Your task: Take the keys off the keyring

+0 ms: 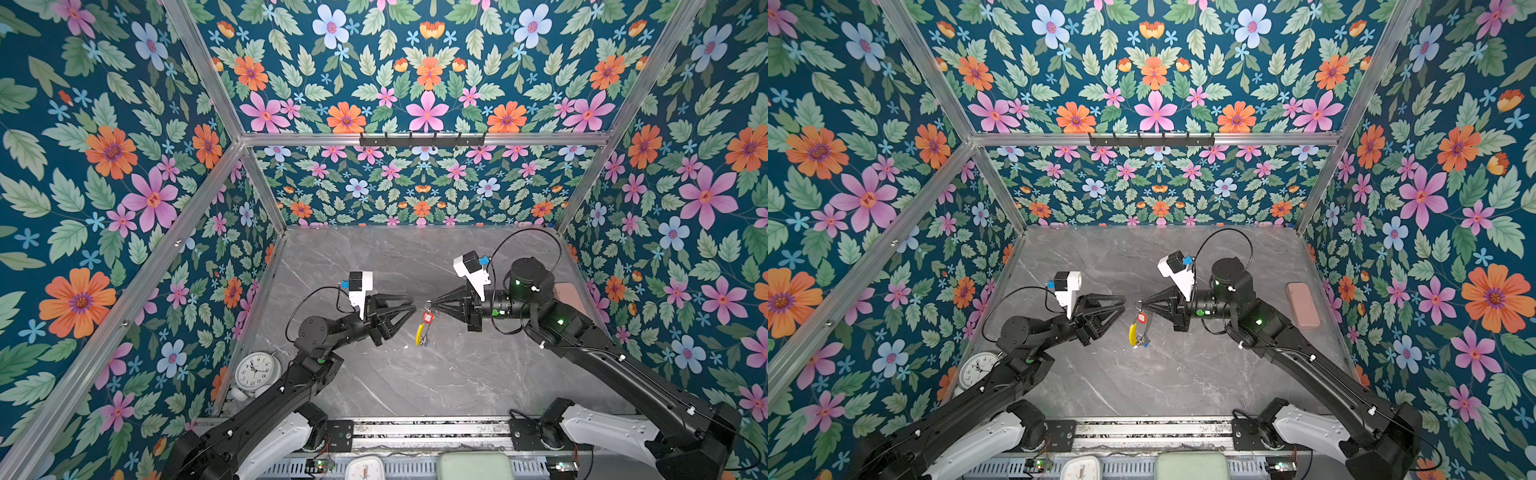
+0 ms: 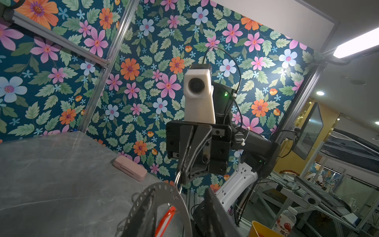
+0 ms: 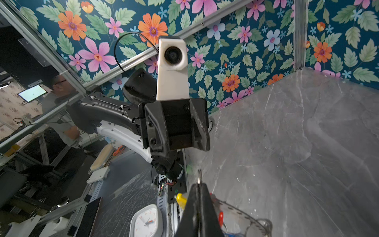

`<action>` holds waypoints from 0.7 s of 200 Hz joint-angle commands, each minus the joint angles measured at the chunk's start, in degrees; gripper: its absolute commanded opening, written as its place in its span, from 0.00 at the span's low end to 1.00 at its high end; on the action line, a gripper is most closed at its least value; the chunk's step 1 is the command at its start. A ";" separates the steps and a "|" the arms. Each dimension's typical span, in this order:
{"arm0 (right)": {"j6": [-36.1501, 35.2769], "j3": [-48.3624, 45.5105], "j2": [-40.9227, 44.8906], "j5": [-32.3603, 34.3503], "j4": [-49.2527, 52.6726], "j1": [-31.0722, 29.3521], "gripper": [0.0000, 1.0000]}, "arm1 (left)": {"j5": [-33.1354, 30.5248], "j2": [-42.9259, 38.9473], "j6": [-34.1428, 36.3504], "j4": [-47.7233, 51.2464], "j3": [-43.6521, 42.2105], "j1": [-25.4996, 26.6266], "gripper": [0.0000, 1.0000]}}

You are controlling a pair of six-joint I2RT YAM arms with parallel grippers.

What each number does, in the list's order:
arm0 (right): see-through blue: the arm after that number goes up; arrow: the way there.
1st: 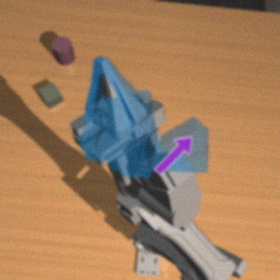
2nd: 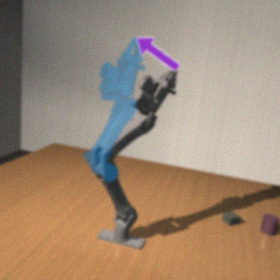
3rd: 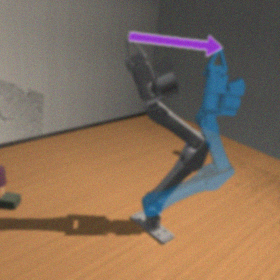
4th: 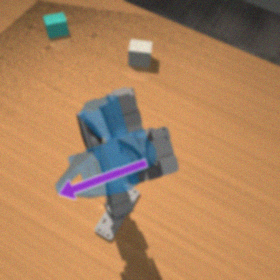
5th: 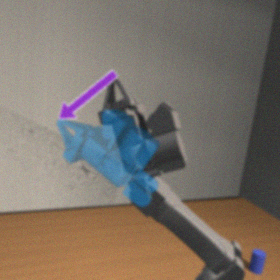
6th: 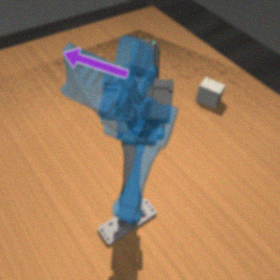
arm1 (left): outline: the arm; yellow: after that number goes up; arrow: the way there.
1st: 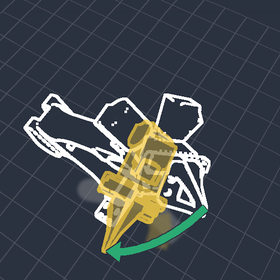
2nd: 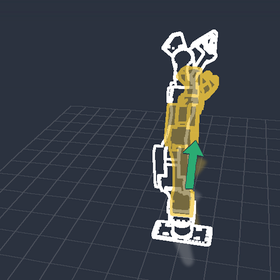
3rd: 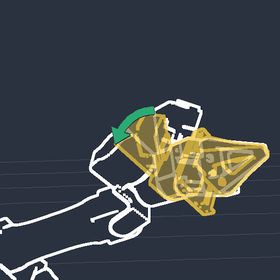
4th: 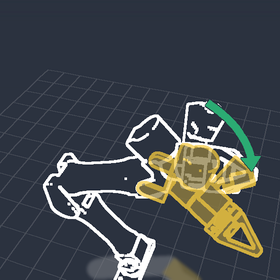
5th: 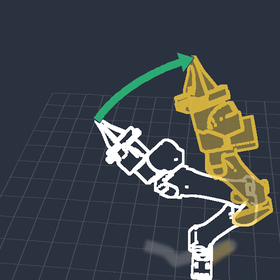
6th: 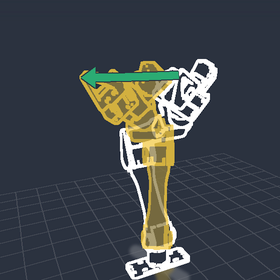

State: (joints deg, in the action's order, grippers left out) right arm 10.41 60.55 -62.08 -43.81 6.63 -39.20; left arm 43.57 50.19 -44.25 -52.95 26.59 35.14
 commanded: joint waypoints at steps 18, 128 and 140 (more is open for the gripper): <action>-6.40 2.78 -0.66 -0.95 9.48 -0.09 0.00 | 2.97 -0.59 4.55 11.29 2.77 -0.42 0.38; -12.67 9.38 -3.99 -2.35 20.17 -0.06 0.00 | 10.04 5.29 6.41 13.97 8.19 1.08 0.31; -12.92 10.07 -4.49 -2.36 21.06 -0.07 0.00 | 10.12 5.59 6.76 14.40 8.39 1.41 0.31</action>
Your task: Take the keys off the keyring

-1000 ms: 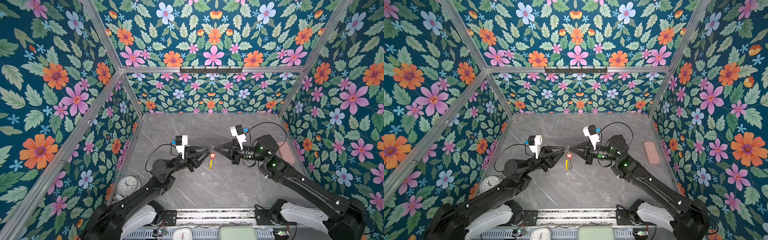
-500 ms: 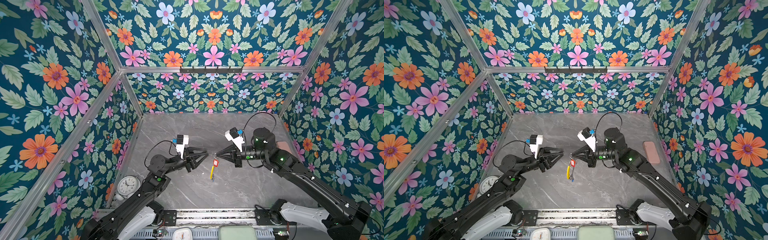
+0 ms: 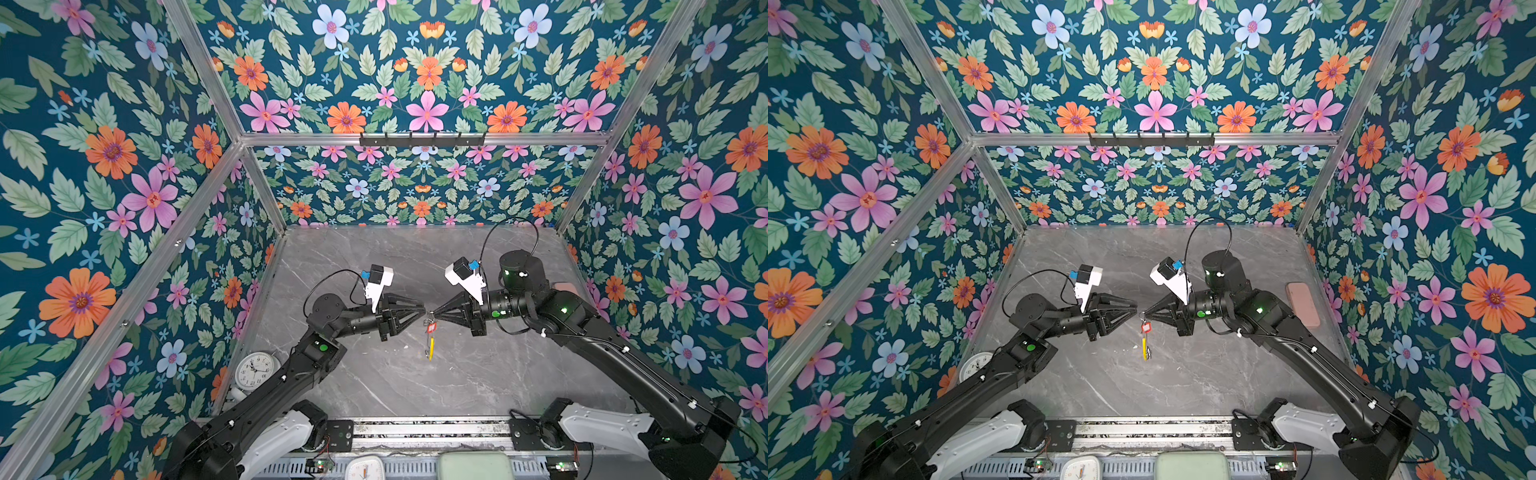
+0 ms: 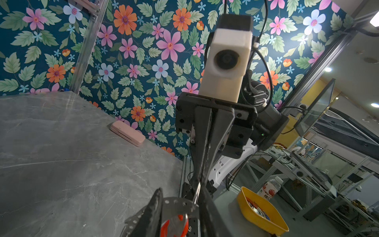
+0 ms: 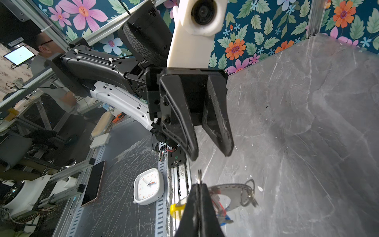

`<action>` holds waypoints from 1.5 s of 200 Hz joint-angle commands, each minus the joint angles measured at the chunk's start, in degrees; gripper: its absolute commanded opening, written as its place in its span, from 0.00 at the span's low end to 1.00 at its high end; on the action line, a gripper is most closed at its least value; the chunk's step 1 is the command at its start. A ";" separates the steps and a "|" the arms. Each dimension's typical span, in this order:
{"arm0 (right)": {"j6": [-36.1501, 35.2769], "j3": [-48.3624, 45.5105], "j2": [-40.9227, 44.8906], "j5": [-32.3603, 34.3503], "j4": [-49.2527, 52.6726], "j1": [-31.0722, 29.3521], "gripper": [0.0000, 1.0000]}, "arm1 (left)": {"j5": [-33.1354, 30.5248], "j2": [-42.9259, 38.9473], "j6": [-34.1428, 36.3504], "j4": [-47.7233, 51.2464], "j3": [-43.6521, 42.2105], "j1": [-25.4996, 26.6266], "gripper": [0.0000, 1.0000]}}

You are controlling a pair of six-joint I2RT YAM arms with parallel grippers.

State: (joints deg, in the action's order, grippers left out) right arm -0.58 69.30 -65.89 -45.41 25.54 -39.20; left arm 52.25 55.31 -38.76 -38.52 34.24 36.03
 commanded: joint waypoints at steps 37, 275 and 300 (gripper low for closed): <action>-2.76 2.75 -1.66 -0.33 4.23 -0.17 0.00 | 2.20 1.07 1.24 -0.49 1.35 1.04 0.26; -3.78 7.43 -4.93 48.60 7.37 -15.35 0.00 | -21.59 -6.63 10.89 14.65 -0.66 1.15 0.38; -4.15 7.26 -4.91 49.35 7.06 -15.63 0.00 | -20.98 -6.35 10.98 14.54 -0.65 1.14 0.38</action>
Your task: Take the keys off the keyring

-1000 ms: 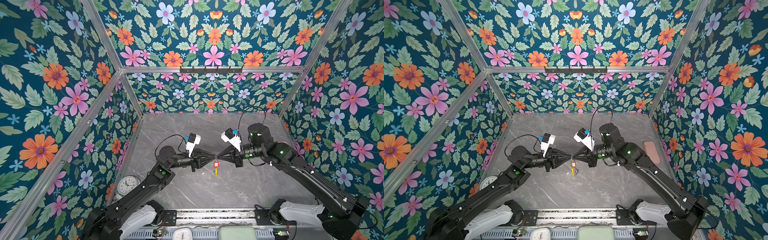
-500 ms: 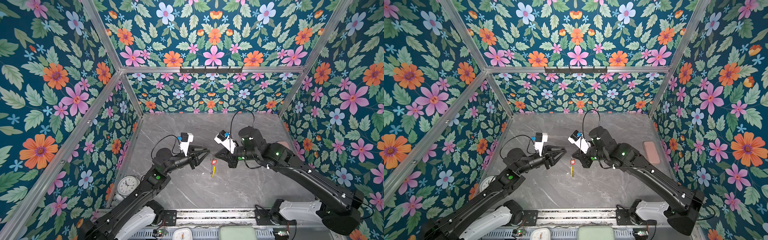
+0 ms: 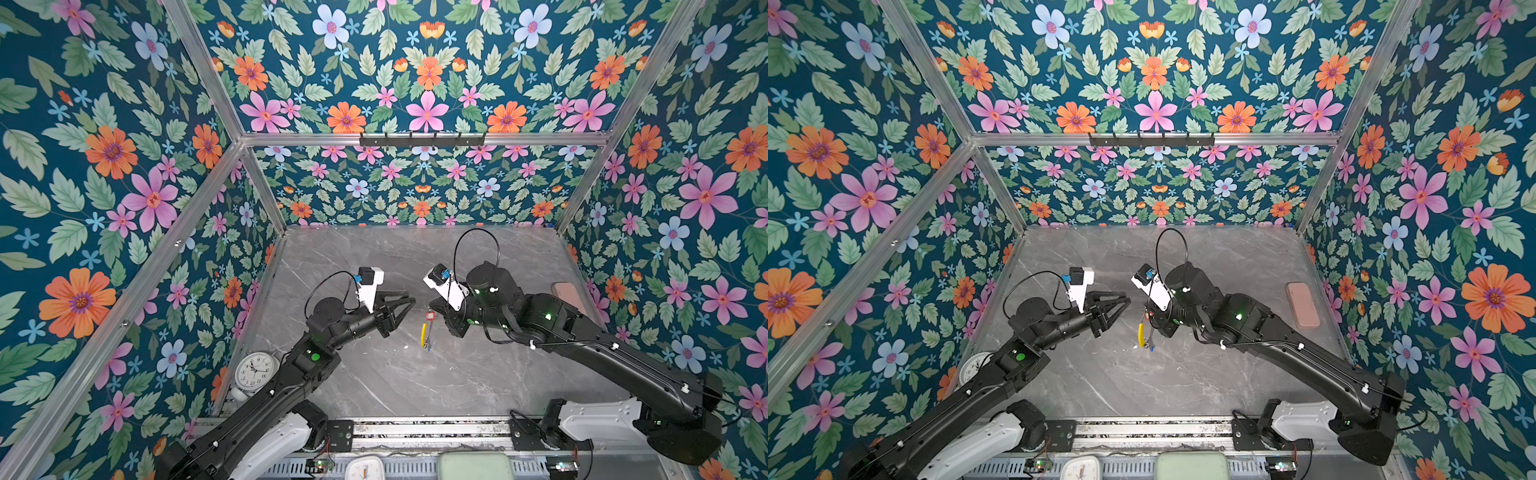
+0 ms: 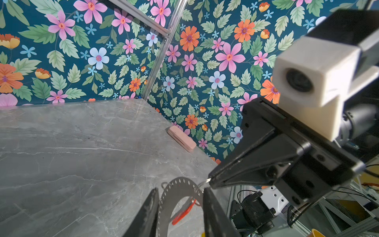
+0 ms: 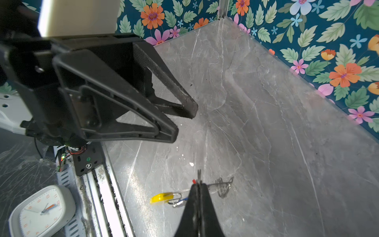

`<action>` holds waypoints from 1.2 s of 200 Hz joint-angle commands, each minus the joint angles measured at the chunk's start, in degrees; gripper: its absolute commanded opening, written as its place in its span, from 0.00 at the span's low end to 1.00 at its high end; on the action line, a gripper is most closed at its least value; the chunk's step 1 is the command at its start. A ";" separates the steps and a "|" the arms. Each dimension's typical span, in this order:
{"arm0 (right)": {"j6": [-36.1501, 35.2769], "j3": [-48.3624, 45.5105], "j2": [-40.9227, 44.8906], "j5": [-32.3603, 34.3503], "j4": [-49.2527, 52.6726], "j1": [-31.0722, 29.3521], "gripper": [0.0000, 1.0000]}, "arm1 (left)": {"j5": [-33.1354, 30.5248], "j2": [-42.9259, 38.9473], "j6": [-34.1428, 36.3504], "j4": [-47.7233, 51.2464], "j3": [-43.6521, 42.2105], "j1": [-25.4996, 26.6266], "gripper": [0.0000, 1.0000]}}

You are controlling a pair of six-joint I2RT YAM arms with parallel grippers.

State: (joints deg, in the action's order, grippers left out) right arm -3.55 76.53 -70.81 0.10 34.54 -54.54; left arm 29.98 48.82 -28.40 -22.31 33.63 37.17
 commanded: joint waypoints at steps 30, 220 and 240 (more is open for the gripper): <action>-1.58 -0.17 0.39 5.52 -2.37 -0.72 0.00 | 1.40 0.47 0.63 -1.67 -0.11 0.01 0.38; -3.62 -10.53 7.92 -38.42 -11.44 12.21 0.00 | 17.12 3.94 -3.07 -13.33 -0.85 -0.08 0.37; -3.89 -10.53 7.36 -40.98 -11.17 12.55 0.00 | 18.02 5.25 -3.33 -13.40 -0.26 -0.08 0.37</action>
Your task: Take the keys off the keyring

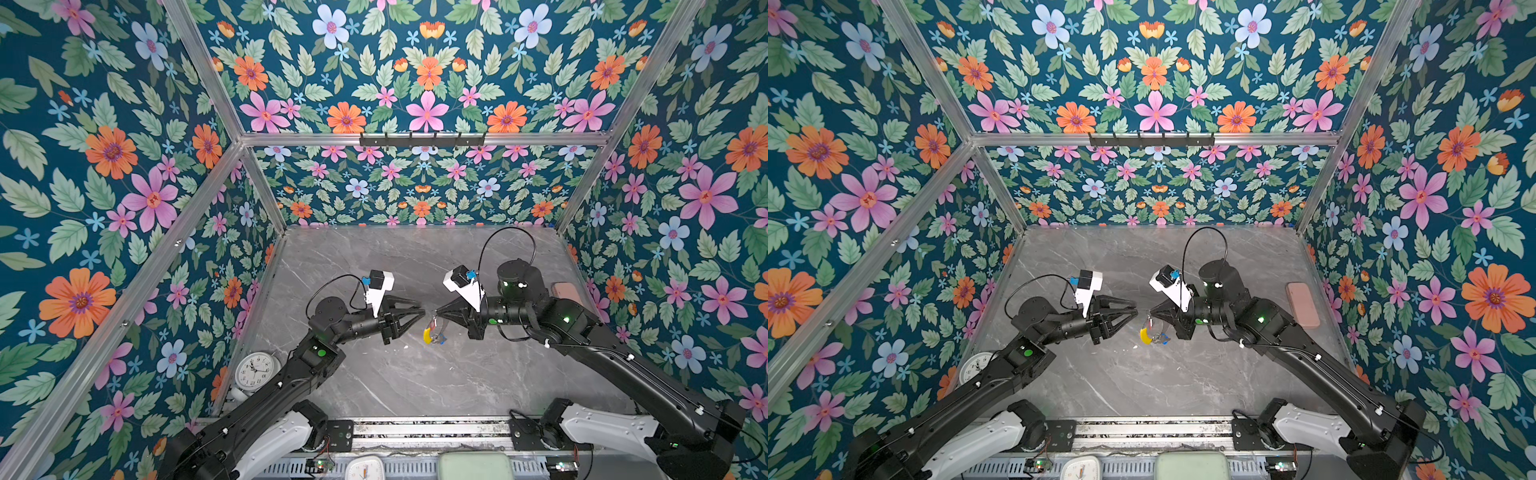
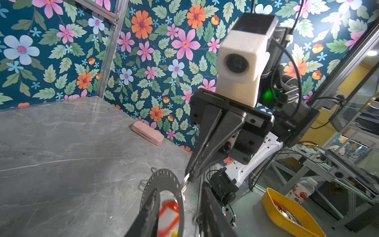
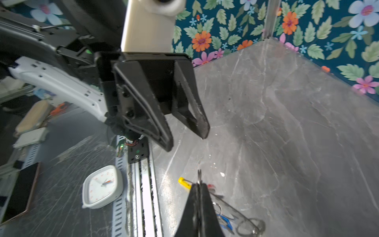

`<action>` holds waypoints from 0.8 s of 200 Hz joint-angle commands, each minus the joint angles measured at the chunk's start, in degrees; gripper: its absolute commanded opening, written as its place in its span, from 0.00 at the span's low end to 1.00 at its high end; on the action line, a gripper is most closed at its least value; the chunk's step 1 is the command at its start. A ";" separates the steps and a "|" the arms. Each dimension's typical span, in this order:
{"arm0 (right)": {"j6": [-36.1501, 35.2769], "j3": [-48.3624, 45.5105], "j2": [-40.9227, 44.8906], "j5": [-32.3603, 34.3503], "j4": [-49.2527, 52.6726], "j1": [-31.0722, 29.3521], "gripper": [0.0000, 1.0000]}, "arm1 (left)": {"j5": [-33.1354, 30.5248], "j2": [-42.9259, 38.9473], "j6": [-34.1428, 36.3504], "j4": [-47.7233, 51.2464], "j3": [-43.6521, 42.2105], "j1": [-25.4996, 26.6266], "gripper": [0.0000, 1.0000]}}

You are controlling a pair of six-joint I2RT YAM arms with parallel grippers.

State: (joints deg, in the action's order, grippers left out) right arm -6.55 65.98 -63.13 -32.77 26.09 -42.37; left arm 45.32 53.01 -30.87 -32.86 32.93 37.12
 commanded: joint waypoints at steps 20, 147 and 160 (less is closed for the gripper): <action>-1.15 0.46 -1.26 -9.75 -2.19 0.45 0.00 | 3.77 1.98 -1.25 -3.44 0.61 -0.04 0.36; -1.02 1.79 -2.74 -8.23 -1.53 1.85 0.00 | 7.70 2.45 -4.94 -7.54 -0.17 0.04 0.33; -1.01 1.70 -2.53 -8.10 -1.63 1.85 0.00 | 7.68 2.60 -4.56 -6.80 0.09 0.01 0.33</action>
State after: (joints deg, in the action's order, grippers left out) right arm -7.49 67.44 -66.13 -41.45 25.96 -40.56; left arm 52.53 55.70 -35.83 -39.03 32.93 37.12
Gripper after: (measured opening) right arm 0.051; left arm 0.332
